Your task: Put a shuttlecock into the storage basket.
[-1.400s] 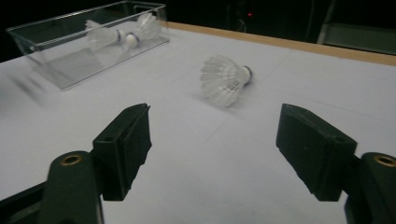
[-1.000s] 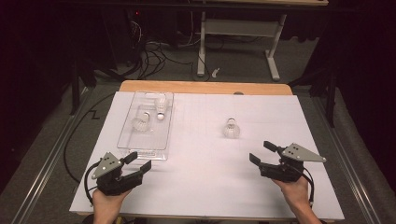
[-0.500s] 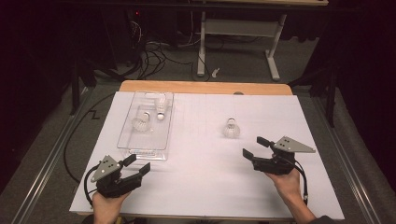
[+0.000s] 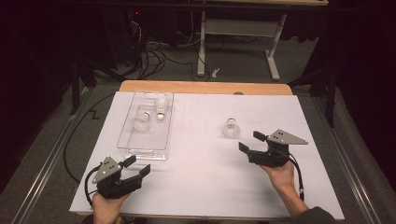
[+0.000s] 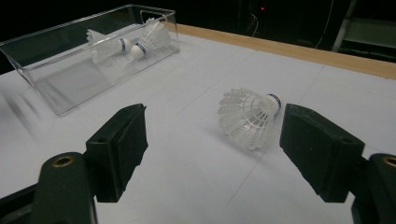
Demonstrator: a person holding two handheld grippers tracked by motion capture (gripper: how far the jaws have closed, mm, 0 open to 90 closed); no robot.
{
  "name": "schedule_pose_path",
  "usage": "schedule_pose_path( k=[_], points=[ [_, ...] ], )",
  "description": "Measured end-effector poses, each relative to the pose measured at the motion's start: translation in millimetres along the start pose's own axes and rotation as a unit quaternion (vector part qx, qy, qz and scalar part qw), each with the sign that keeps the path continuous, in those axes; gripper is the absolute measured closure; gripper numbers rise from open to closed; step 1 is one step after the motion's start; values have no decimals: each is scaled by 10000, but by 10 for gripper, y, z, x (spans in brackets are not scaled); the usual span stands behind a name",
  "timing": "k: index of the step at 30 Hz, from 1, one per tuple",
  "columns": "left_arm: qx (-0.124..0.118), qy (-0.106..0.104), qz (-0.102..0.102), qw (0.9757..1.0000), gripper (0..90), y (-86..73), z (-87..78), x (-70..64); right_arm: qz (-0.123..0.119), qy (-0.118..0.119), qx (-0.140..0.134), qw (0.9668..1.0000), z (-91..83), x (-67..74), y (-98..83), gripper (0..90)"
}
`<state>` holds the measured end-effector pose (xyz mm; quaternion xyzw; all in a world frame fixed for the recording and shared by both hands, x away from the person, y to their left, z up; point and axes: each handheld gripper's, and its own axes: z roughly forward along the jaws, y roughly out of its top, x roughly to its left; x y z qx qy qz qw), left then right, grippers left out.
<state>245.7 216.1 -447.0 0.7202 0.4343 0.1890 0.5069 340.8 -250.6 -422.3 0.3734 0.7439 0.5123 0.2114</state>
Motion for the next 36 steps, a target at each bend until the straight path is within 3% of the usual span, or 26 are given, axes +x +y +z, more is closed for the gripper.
schedule_pose_path(
  k=[10, 22, 36],
  points=[
    [10, -11, -14, 10000, 335, -11, 2, 3, 57, -129, 133, 9998, 103, -41, 45, 262],
    [-16, -7, -30, 10000, 332, -12, -6, 16, -47, -159, 242, 9996, 304, -26, 186, 266],
    [-37, 1, -12, 10000, 334, -15, -12, 11, -57, -178, 625, 9979, 517, -29, 322, 319]
  ],
)
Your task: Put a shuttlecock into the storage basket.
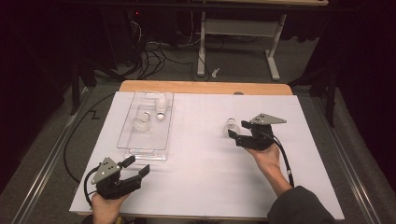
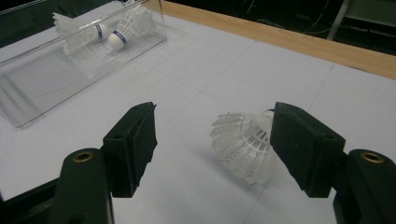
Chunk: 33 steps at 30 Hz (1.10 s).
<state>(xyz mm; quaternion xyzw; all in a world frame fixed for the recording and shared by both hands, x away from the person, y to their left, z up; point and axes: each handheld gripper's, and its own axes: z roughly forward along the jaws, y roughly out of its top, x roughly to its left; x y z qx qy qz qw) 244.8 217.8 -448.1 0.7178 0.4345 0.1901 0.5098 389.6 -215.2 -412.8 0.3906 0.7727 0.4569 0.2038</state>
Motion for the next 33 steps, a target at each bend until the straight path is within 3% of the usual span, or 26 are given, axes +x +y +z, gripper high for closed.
schedule_pose_path(
  k=[13, 17, 25, 33],
  points=[
    [-2, -17, 11, 10000, 333, 0, -2, -1, -10, -62, 191, 9998, 133, -7, 122, 336],
    [-5, -22, 16, 10000, 332, 0, -2, -1, -100, -184, 492, 9986, 172, -19, 157, 348],
    [-14, -39, 17, 10000, 331, -1, -3, -1, -390, -483, 1122, 9917, 263, -4, 227, 403],
    [-3, -53, 29, 10000, 330, -1, 0, -4, -334, -811, 1635, 9826, 355, -46, 269, 433]
  ],
)
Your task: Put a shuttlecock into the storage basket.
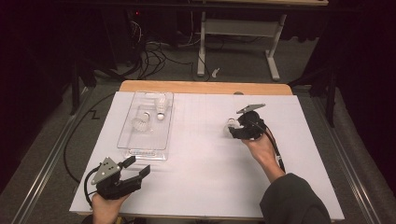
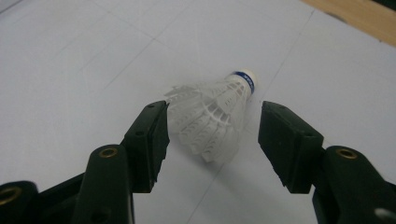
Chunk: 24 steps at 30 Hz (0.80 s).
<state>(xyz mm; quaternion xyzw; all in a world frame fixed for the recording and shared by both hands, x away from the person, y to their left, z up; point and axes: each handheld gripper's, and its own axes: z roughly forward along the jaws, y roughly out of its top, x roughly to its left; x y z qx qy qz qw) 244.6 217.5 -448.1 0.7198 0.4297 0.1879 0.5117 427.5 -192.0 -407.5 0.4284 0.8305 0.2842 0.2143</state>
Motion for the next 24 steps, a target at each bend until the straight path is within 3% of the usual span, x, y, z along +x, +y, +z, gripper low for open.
schedule_pose_path(
  k=[11, 24],
  points=[
    [14, -15, 8, 10000, 330, 0, 3, 0, 209, -44, 546, 9983, 118, -82, 17, 523],
    [27, -17, 12, 10000, 329, 0, 8, 1, 333, -98, 801, 9962, 246, -119, 29, 645]
  ],
)
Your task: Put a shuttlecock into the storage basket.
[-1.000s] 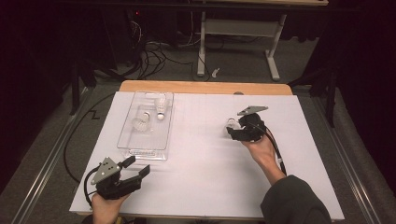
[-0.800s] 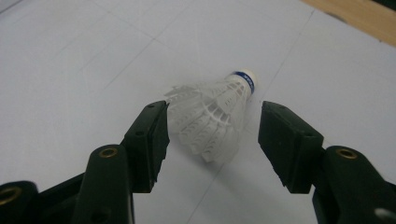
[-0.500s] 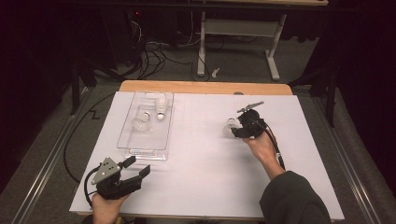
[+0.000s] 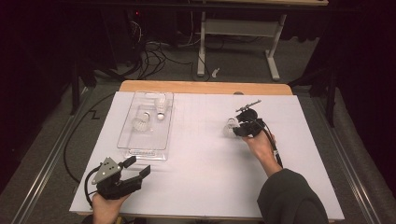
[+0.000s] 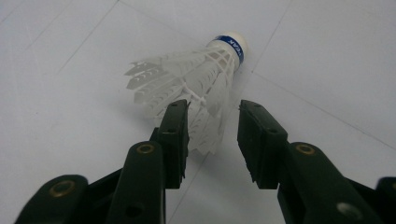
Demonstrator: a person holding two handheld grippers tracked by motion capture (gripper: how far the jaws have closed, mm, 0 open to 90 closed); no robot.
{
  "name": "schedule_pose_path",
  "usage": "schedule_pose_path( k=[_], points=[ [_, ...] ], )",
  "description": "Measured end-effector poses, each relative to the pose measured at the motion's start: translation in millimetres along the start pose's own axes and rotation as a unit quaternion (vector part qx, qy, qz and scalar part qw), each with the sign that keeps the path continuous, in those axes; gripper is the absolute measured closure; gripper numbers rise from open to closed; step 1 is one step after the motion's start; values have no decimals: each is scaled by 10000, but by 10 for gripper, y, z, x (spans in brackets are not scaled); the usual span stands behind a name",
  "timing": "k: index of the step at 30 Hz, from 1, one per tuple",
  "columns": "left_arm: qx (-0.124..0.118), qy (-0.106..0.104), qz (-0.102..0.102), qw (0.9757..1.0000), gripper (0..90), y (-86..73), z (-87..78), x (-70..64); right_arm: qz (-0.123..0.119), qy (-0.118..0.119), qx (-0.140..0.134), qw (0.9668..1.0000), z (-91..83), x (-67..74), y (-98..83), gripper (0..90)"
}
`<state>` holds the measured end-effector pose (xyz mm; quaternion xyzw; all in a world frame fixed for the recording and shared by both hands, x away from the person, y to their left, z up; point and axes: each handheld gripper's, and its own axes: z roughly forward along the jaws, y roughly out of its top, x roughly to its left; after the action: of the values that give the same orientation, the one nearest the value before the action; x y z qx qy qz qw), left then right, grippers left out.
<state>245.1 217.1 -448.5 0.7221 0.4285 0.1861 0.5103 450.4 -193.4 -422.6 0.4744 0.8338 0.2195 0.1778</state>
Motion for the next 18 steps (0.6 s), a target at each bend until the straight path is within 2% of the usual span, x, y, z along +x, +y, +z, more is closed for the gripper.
schedule_pose_path(
  k=[9, 18],
  points=[
    [13, -3, -4, 10000, 328, 1, 5, 1, 78, 23, 134, 9999, 51, -30, -5, 743],
    [20, -9, -7, 10000, 328, 1, 7, 2, 146, 14, 99, 9998, 60, -58, -6, 828]
  ],
)
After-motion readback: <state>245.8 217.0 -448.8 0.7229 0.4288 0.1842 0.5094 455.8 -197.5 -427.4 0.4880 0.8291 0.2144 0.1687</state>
